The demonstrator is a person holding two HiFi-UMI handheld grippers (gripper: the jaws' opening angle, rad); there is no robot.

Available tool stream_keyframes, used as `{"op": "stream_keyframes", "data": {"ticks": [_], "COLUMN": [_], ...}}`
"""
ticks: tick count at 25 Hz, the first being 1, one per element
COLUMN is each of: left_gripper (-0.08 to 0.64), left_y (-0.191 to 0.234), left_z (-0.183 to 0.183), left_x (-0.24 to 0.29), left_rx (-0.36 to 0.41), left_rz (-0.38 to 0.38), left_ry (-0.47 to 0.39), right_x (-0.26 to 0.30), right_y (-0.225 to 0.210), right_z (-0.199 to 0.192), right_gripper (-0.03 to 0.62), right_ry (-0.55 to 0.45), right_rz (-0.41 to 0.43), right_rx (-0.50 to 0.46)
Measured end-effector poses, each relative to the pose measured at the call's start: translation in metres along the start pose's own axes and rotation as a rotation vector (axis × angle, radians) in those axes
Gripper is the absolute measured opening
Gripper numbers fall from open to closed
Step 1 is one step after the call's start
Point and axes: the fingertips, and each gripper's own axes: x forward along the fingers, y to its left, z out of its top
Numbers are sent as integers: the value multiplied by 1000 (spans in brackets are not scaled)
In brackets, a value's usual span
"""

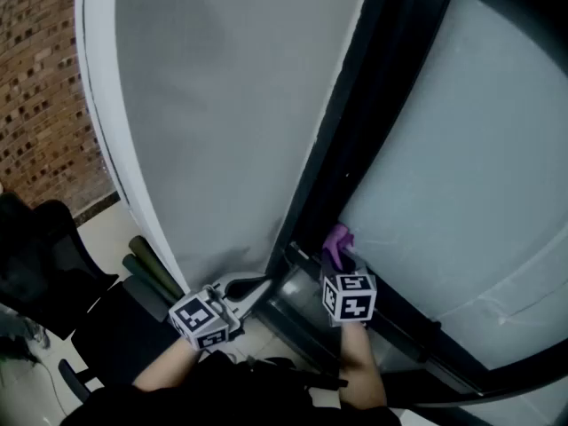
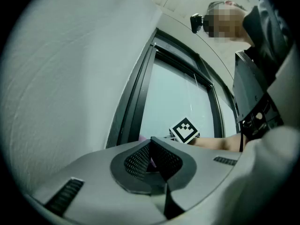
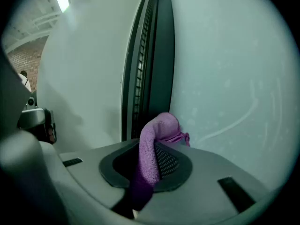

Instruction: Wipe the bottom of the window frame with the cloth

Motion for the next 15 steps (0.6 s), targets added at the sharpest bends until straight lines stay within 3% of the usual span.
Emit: {"op": "stream_keyframes", "data": {"ticks": [5, 11, 15], "left_gripper": [-8, -8, -8], "left_y": [7, 12, 9], "left_z": [5, 2, -1], "left_x": [-9, -15, -15], "left_rx": [-10, -24, -9], "left_rz": [27, 52, 38], "left_ry": [-40, -30, -16], "right_x": [15, 30, 32], "right_y": [5, 2, -1], "right_z": [-11, -17, -17], "right_gripper": [67, 67, 67], "right_ry": [47, 143, 144], "right_rz": [-1, 0, -18], "right_rx": [-51, -146, -131]}}
